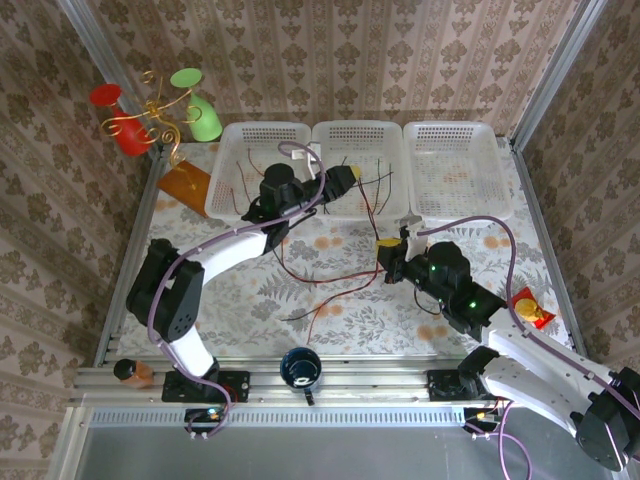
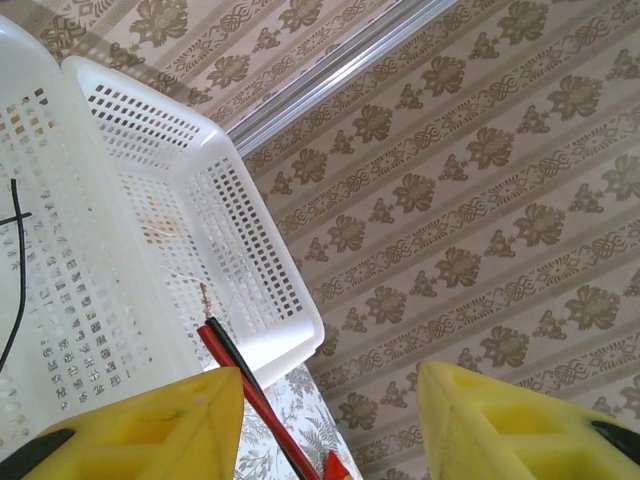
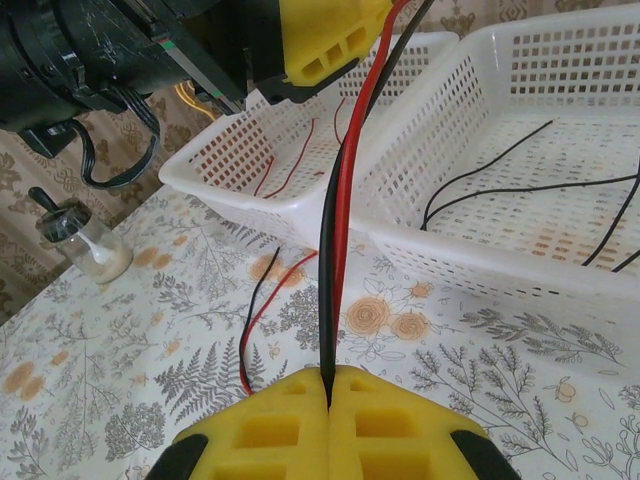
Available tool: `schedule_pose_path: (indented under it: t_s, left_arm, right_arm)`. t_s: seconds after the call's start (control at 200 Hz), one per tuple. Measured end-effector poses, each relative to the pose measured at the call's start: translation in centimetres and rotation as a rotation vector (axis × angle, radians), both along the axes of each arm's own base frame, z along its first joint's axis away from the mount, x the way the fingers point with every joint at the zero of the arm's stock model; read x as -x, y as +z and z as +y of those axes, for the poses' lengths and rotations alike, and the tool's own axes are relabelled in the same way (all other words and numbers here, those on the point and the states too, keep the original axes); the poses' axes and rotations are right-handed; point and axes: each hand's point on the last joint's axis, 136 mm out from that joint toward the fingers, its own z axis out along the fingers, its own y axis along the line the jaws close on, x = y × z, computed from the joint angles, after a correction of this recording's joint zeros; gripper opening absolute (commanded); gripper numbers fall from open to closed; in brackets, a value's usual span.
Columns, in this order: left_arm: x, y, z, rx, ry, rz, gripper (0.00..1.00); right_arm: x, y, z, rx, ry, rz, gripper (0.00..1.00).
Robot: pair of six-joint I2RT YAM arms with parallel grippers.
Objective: Untangle the cables
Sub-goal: Untie the cable.
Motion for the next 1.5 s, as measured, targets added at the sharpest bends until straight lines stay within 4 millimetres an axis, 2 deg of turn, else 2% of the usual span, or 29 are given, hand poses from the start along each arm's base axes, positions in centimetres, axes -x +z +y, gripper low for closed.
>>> schedule_pose_path:
  t_s: [0.23,0.34,0.7,0.92,0.985,1.065,1.155,1.285,1.5]
  left_arm:
    - [0.7,-2.1,-0.6,-0.079,-0.013,0.031,0.39]
    - [0.7,-2.6,-0.6,-0.096,-0.012,0.041,0.38]
    - [0.5,-2.8,-0.5,-0.105,0.001,0.040,0.00]
    - [0.5,-2.6,-0.4,-0.106,0.002,0.027,0.00]
    - [0.6,-2.4,-0.3,-0.105,0.003,0.020,0.00]
    - [0.6,-1.8,0.0,-0.099,-0.001,0.007,0.00]
    - [0.6,-1.1,0.4,-0.094,-0.005,-0.014,0.00]
    - [0.7,-0.5,1.0,-0.098,-0.037,-0.060,0.00]
    - [2.0,-1.1,1.9,-0.209,-0.164,-0.199,0.00]
  right_arm:
    - [0.0,-0.1,0.2,0.009,0.005,0.000,0.00]
    - [0.0,-0.1,0.2,0.014,0.006,-0.004,0.00]
    - [-0.1,-0.3,0.2,0.026,0.002,-0.007,0.00]
    - [-0.1,-0.4,0.1,0.030,-0.003,-0.005,0.01]
    - [-0.1,-0.4,0.1,0.029,-0.004,-0.005,0.10]
    - [-0.1,-0.2,0.0,0.027,-0.005,-0.007,0.42]
    - [0.0,0.0,0.0,0.029,-0.006,-0.010,0.61]
    - [-0.3,1.6,-0.7,-0.015,-0.035,0.018,0.68]
    - [-3.3,6.8,-4.7,-0.195,-0.164,0.089,0.68]
